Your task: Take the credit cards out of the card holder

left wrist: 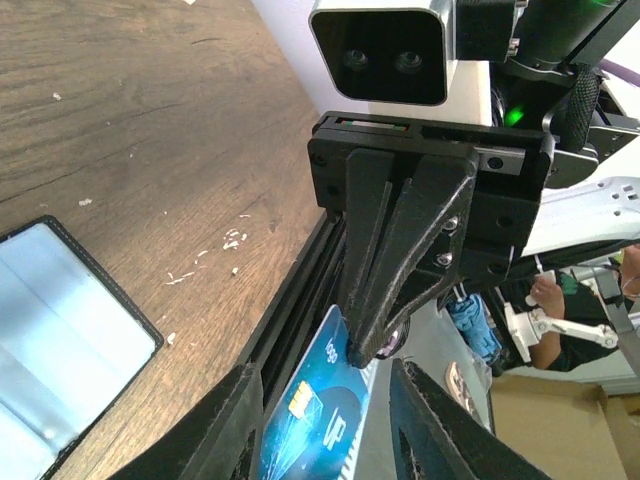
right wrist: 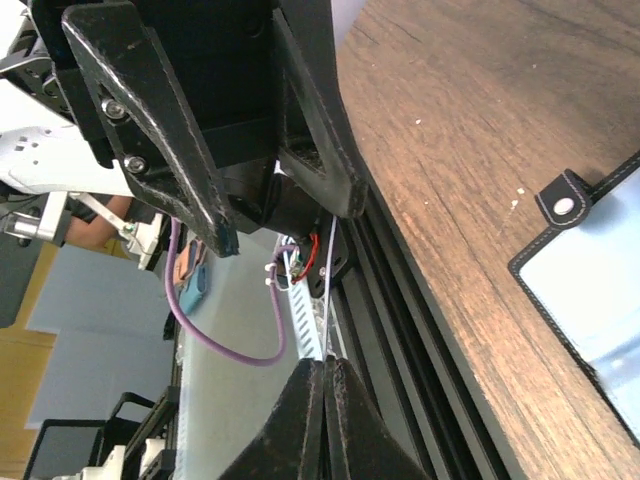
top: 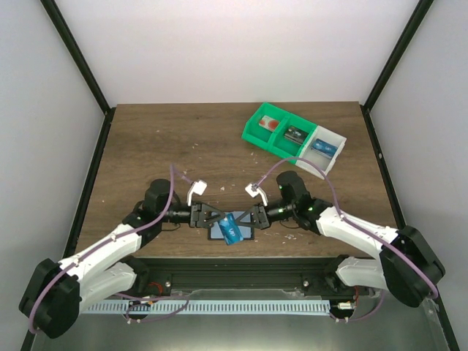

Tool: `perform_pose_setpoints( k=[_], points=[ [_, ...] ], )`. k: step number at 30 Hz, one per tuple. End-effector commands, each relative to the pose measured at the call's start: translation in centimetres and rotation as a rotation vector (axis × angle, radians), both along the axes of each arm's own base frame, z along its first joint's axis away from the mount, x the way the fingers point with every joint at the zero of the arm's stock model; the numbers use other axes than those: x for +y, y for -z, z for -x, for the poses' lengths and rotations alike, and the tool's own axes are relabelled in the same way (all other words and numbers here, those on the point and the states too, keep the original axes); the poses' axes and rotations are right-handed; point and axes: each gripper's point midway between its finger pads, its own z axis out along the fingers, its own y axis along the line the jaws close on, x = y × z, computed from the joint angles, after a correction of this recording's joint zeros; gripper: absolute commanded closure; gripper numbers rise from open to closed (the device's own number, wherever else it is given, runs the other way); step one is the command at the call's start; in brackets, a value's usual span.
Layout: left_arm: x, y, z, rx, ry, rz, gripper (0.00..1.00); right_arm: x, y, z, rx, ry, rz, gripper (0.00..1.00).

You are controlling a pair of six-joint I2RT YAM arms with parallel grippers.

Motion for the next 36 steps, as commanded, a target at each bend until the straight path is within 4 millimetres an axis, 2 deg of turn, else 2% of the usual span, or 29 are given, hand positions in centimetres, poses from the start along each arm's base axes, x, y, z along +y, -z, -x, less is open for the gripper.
perform_pose_setpoints(
  k=[1,5,8,10,14,17,19,22,27,31,36],
  points=[
    [0.0,0.3,0.4,-0.007,0.026,-0.001,0.62,0.5,-2.4,0.0,-0.027,-0.044,-0.082,1.0],
    [0.0,0.6,0.3,-0.002,0.027,-0.009,0.61,0.4,-2.5,0.2,-0.025,-0.051,-0.086,1.0],
    [0.0,0.9,0.1,0.003,0.022,-0.026,0.54,0.5,-2.4,0.2,-0.02,-0.055,-0.081,1.0],
    [-0.1,0.6,0.3,0.003,0.035,-0.017,0.57,0.5,-2.3,0.1,-0.019,-0.053,-0.079,1.0],
    [-0.3,0.4,0.7,0.015,0.063,-0.001,0.74,0.6,-2.5,0.0,-0.026,-0.051,-0.086,1.0],
    [-0.4,0.2,1.0,0.02,0.085,0.01,1.0,0.6,-2.7,-0.4,-0.036,-0.03,-0.082,1.0],
    [-0.4,0.3,0.9,0.028,0.083,0.008,1.0,0.7,-2.7,-0.8,-0.036,-0.006,-0.075,0.99],
    [-0.4,0.4,0.4,0.045,0.053,0.006,1.0,0.6,-2.6,-1.7,-0.026,0.064,-0.06,0.88],
    [-0.1,0.9,-1.3,0.123,-0.096,0.062,1.0,0.3,-2.1,-3.0,0.015,0.175,-0.042,0.67],
    [0.5,0.7,-2.6,0.14,-0.214,0.128,1.0,-0.2,-1.6,-4.0,0.062,0.278,-0.025,0.59],
    [1.7,-0.6,-5.8,0.104,-0.41,0.156,1.0,-0.4,-1.4,-4.7,0.17,0.361,-0.049,0.51]
  ],
)
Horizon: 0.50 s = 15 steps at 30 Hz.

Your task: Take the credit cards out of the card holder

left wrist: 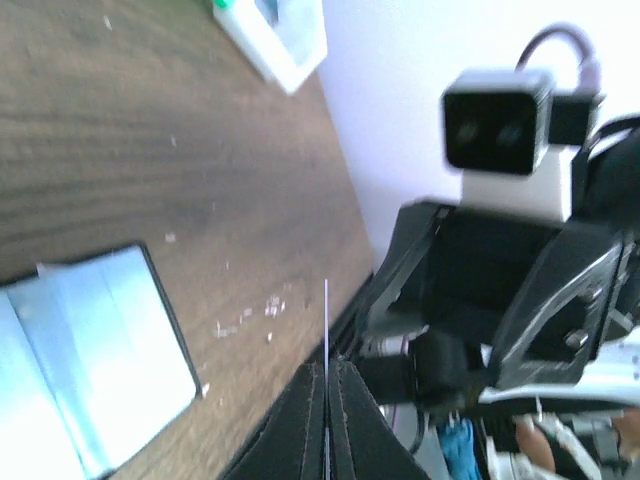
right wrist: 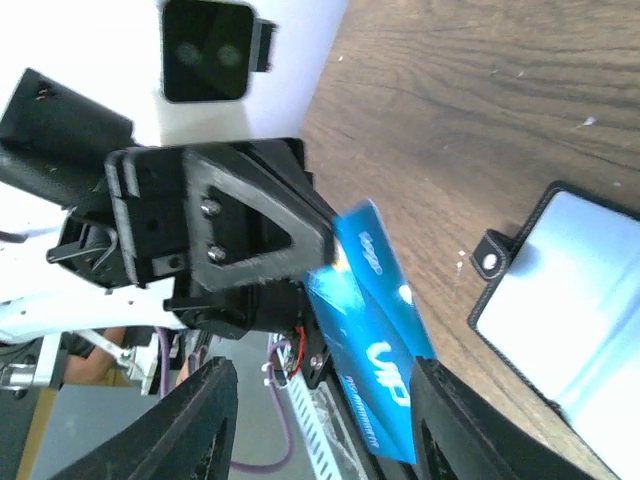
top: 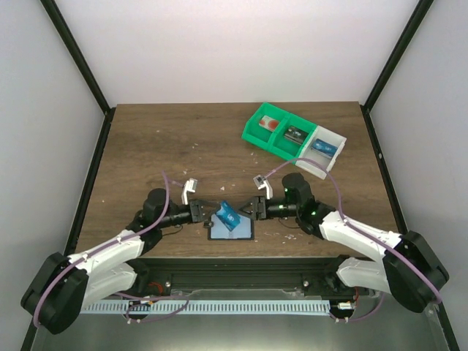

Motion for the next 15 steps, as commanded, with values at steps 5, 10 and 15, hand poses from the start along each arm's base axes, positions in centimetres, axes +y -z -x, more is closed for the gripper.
perform_pose_setpoints(
  k=[5,10,15],
  points=[
    [2.1,-5.5,-5.5,-0.075,-0.342,0.16,1.0,-0.4,-1.1,-1.8,0.155,0.174,-0.106,0.5],
    [3.1,-6.3,-6.4,-0.056,-0.434,0.221,1.0,-0.4,-2.2,-2.4,0.179,0.215,-0.16,0.51],
    [3.8,-6.1,-6.7,-0.04,-0.484,0.273,1.0,-0.1,-2.3,-3.1,0.209,0.251,-0.176,0.52]
  ],
)
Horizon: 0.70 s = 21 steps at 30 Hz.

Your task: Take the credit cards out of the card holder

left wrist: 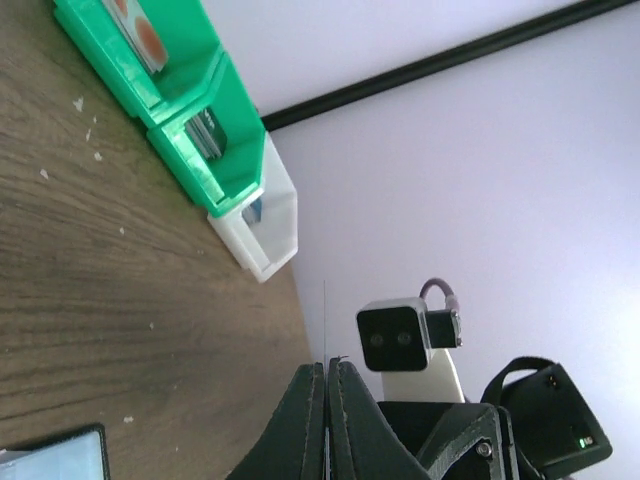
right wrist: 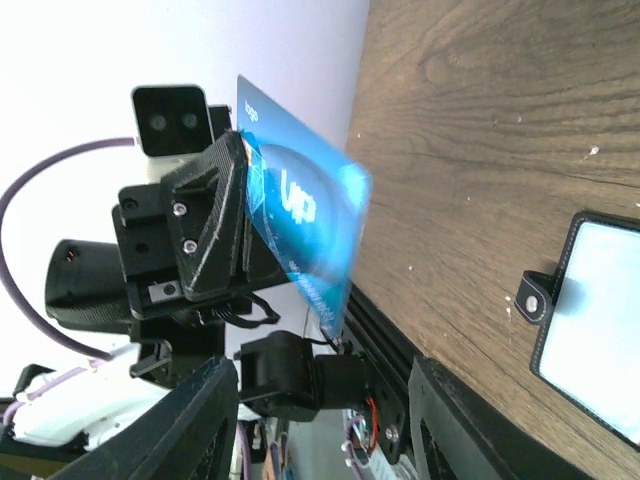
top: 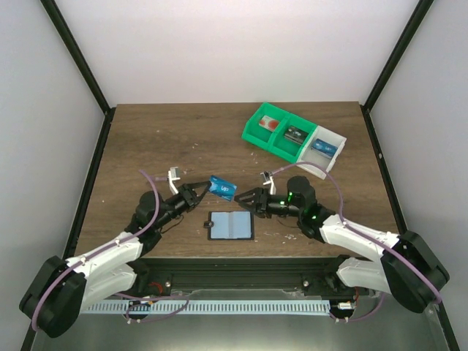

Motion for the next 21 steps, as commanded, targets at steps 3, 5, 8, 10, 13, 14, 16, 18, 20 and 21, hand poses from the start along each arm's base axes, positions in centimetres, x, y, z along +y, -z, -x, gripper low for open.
perform_pose_setpoints(
  k=[3,5,8,10,13,14,16,18,20,21],
  points=[
    [1.0,-1.2,-0.5,-0.014,-0.067,0.117,1.0,0.5,-1.4,-1.3,0.02,0.066,-0.063,0.52],
    [0.7,-1.2,-0.5,-0.009,-0.055,0.119,1.0,0.7,-1.8,-1.5,0.013,0.062,-0.074,0.52],
    [0.7,-1.3,-0.5,0.0,-0.05,0.135,1.0,1.2,-2.0,-2.0,0.015,0.063,-0.074,0.55],
    [0.6,-1.5,-0.5,0.003,-0.045,0.149,1.0,1.4,-1.9,-2.1,0.024,0.067,-0.076,0.58],
    [0.5,-1.8,-0.4,-0.003,-0.035,0.155,1.0,1.8,-2.0,-2.1,0.016,0.072,-0.085,0.61],
    [0.4,-1.8,-0.4,-0.005,-0.033,0.155,1.0,2.0,-2.1,-2.1,0.013,0.071,-0.088,0.62],
    [0.4,-1.8,-0.4,-0.003,-0.031,0.155,1.0,2.3,-2.1,-2.1,0.014,0.067,-0.089,0.64],
    [0.4,-1.8,-0.3,-0.004,-0.031,0.157,1.0,2.5,-2.2,-2.1,0.015,0.063,-0.096,0.66],
    [0.5,-1.7,-0.3,-0.002,-0.033,0.159,1.0,2.7,-2.3,-2.1,0.011,0.058,-0.106,0.68],
    [0.5,-1.7,-0.2,-0.003,-0.032,0.161,1.0,2.8,-2.4,-2.1,0.011,0.055,-0.107,0.69]
  ],
)
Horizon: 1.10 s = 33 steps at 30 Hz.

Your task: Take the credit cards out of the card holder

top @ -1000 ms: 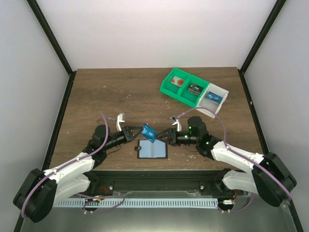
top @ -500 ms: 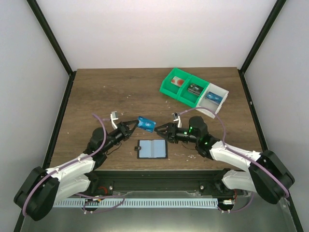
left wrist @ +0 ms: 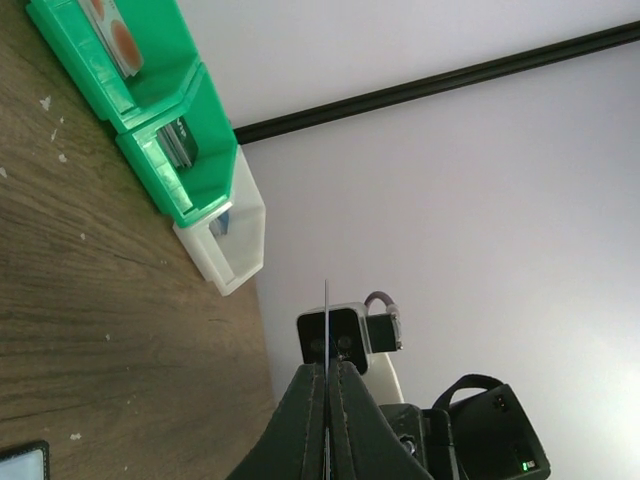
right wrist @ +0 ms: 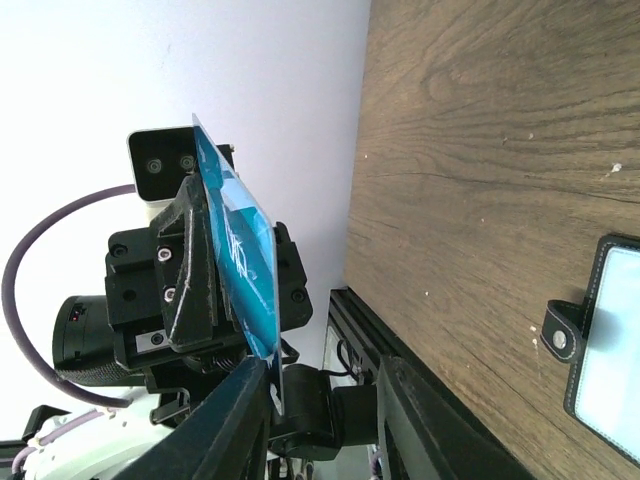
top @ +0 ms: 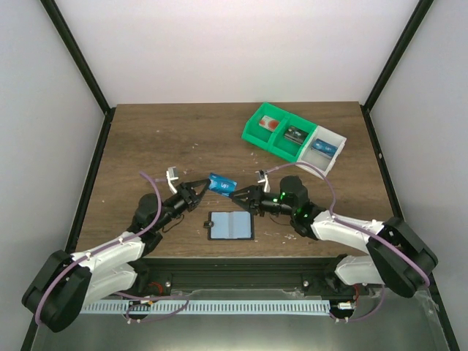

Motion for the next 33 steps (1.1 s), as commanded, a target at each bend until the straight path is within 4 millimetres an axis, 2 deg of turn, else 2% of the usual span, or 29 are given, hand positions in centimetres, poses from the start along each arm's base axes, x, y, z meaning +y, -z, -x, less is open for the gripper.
perform_pose_setpoints(
  k=[1,7,12,16,17,20,22,25,26,27,33],
  points=[
    [0.1,-0.8,0.3,-0.029,0.008,0.035,1.0,1.0,-2.7,-0.7,-0.058,0.006,-0.064,0.7],
    [0.1,-0.7,0.4,-0.028,0.005,0.033,1.0,1.4,-3.3,-0.5,-0.073,-0.001,-0.092,0.84],
    [0.3,-0.3,0.5,-0.018,0.001,0.034,1.0,1.5,-4.1,-0.3,-0.104,-0.006,-0.126,0.99],
    [0.3,-0.3,0.6,-0.025,0.002,0.03,1.0,1.1,-4.1,-0.1,-0.12,0.005,-0.127,1.0],
    [0.3,-0.3,0.6,-0.03,0.002,0.022,0.92,1.0,-4.1,-0.1,-0.126,0.009,-0.125,0.99],
    [0.0,-0.2,0.4,-0.049,0.013,-0.044,0.55,0.7,-4.1,-0.2,-0.155,0.021,-0.099,1.0],
    [-0.5,-0.1,0.5,-0.065,0.035,-0.1,0.38,0.3,-4.2,-0.3,-0.173,0.031,-0.081,0.99],
    [-0.8,-0.1,0.5,-0.093,0.059,-0.188,0.19,-0.5,-4.2,-0.7,-0.196,0.047,-0.035,1.0],
    [-0.9,0.2,0.5,-0.092,0.064,-0.225,0.03,-1.0,-4.3,-1.0,-0.207,0.058,-0.017,0.99],
    [-0.9,0.2,0.5,-0.103,0.069,-0.256,0.01,-1.7,-4.3,-1.5,-0.218,0.078,0.003,0.99],
    [-0.9,-0.1,0.7,-0.172,0.11,-0.436,0.0,-5.5,-4.4,-4.4,-0.298,0.158,0.167,1.0]
  ],
)
